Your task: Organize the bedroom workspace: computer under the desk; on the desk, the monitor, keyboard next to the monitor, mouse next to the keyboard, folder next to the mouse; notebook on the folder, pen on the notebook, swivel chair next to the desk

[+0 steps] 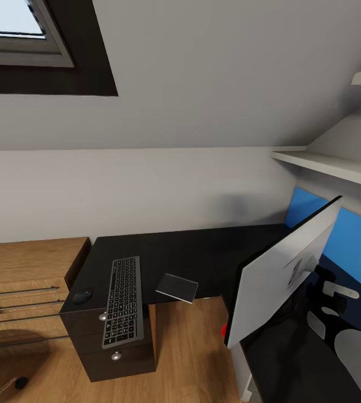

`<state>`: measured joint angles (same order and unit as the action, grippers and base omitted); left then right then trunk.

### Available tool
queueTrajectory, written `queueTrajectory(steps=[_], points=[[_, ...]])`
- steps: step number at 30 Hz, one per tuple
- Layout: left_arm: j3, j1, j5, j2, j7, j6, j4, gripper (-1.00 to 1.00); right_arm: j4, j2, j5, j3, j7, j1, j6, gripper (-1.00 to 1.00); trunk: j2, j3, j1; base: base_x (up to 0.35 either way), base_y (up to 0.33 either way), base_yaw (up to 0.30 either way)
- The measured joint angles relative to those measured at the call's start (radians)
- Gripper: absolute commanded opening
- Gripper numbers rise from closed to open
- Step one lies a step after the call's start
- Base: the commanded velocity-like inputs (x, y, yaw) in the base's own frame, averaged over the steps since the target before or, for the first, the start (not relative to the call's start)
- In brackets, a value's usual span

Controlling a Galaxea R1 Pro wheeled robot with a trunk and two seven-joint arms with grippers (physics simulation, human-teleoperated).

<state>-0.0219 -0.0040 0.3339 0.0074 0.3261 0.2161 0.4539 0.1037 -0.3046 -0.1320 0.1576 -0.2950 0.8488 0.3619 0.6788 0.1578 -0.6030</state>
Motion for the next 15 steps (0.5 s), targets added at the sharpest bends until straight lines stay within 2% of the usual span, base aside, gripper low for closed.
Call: queueTrajectory(steps=[15], points=[[0.0, 0.0, 0.0, 0.0, 0.0, 0.001, 0.0, 1.0, 0.001, 0.001, 0.001, 0.001, 0.001, 0.0, -0.003, -1.0, 0.0, 0.0, 0.0, 0.0, 0.0, 0.0]])
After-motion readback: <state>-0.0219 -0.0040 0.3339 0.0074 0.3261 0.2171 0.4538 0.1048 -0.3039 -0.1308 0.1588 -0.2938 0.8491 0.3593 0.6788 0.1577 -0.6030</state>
